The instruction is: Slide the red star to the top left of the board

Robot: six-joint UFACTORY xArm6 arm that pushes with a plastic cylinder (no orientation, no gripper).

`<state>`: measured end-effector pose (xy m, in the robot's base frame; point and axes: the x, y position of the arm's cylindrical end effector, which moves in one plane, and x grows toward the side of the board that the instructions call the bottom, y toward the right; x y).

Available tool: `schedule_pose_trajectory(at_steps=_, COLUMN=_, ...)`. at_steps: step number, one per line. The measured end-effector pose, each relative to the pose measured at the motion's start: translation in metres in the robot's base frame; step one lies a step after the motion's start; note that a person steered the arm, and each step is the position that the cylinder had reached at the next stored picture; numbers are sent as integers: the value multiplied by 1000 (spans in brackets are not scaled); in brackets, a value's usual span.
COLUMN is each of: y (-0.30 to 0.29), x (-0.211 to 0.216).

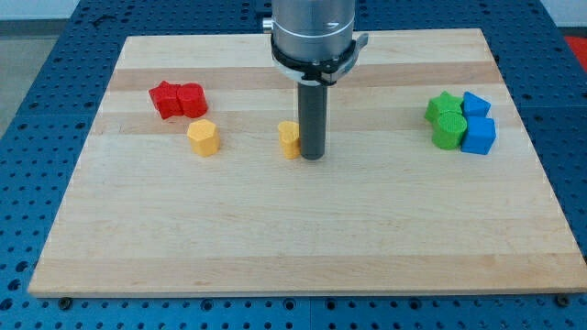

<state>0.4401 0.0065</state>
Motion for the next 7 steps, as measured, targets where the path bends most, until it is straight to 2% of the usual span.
schedule_pose_trajectory(at_steps=2, y=-13, x=-49)
schedule_pose_trajectory(at_steps=3, y=-45, x=-70)
schedule_pose_trajectory(at_steps=5, y=-143, x=-54)
schedule_pose_trajectory(at_steps=7, y=-210, x=-66)
